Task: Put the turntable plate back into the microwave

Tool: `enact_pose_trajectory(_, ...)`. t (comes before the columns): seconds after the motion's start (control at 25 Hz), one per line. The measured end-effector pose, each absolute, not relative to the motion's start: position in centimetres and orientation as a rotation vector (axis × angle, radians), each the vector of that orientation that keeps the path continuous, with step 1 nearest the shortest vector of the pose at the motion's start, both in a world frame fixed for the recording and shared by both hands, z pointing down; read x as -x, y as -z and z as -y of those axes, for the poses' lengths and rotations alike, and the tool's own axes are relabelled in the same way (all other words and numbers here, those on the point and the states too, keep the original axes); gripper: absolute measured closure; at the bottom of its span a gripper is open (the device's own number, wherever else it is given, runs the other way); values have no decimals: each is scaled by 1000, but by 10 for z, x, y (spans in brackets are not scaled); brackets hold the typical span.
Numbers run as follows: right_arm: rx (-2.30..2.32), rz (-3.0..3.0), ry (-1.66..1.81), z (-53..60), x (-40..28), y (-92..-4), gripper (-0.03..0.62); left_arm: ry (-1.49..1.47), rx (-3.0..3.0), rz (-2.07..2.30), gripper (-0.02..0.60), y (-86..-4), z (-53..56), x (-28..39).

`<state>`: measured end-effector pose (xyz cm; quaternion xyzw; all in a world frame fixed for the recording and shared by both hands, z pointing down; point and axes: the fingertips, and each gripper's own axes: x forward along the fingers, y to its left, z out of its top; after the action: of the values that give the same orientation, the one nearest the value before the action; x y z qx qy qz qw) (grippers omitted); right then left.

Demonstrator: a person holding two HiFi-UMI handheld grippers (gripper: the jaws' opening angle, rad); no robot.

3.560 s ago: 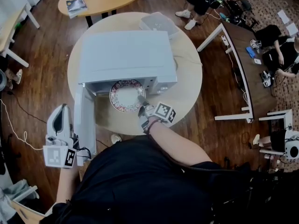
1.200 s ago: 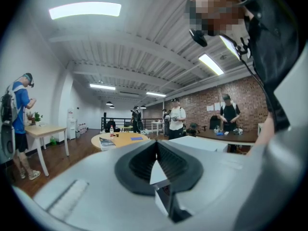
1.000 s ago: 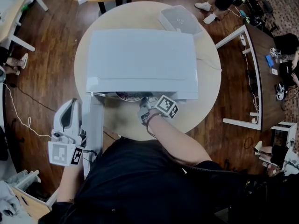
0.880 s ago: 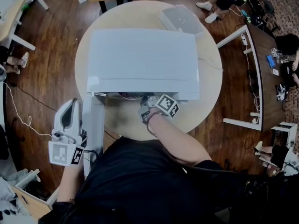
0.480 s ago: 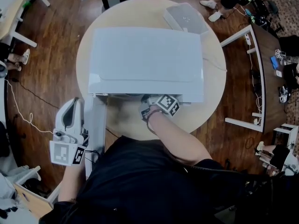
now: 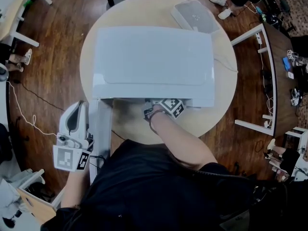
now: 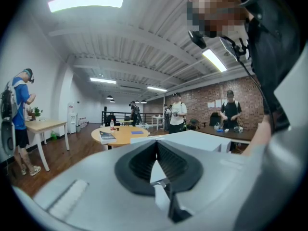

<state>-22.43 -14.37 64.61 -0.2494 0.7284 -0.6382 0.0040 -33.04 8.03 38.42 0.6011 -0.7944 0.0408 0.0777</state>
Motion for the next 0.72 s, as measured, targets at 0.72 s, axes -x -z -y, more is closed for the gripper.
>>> enact_pose_trajectory(0.72,945,-2180,1974,159,223,-660,568,-123,-1786,2352,577,-391,-82,336)
